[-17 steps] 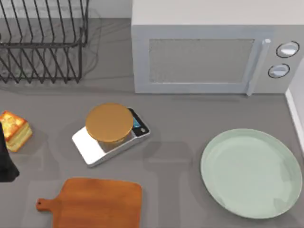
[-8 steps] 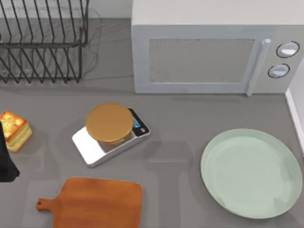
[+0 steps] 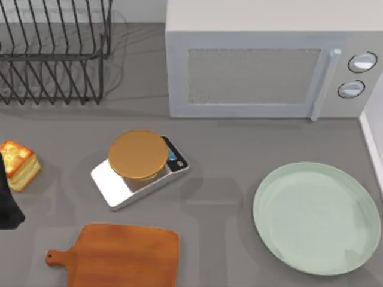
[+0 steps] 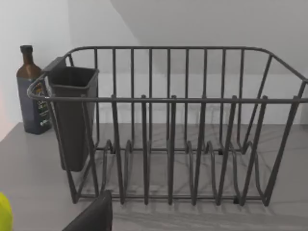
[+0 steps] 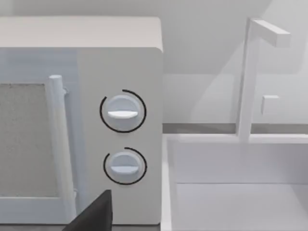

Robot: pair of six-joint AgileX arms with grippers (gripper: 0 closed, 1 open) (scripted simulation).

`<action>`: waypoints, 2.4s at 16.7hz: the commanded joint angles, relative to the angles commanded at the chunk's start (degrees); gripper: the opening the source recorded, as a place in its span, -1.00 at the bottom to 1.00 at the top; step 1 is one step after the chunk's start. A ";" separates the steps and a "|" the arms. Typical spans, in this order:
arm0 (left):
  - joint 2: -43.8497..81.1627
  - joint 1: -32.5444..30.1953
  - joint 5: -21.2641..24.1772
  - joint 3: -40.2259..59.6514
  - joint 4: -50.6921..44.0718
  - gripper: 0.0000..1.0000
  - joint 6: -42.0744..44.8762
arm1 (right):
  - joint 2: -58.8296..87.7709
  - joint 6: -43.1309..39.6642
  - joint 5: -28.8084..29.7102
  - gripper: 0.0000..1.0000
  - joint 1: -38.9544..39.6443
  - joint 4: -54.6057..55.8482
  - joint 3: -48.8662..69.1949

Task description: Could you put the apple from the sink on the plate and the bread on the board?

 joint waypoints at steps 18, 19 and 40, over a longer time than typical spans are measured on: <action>0.00 0.00 0.00 0.00 0.00 1.00 0.00 | 44.02 -7.38 0.06 1.00 -7.79 -23.70 36.11; 0.00 0.00 0.00 0.00 0.00 1.00 0.00 | 50.29 -8.34 0.06 1.00 -8.80 -26.76 40.82; 0.00 0.00 0.00 0.00 0.00 1.00 0.00 | 122.83 -19.16 0.16 1.00 -19.97 -61.56 94.46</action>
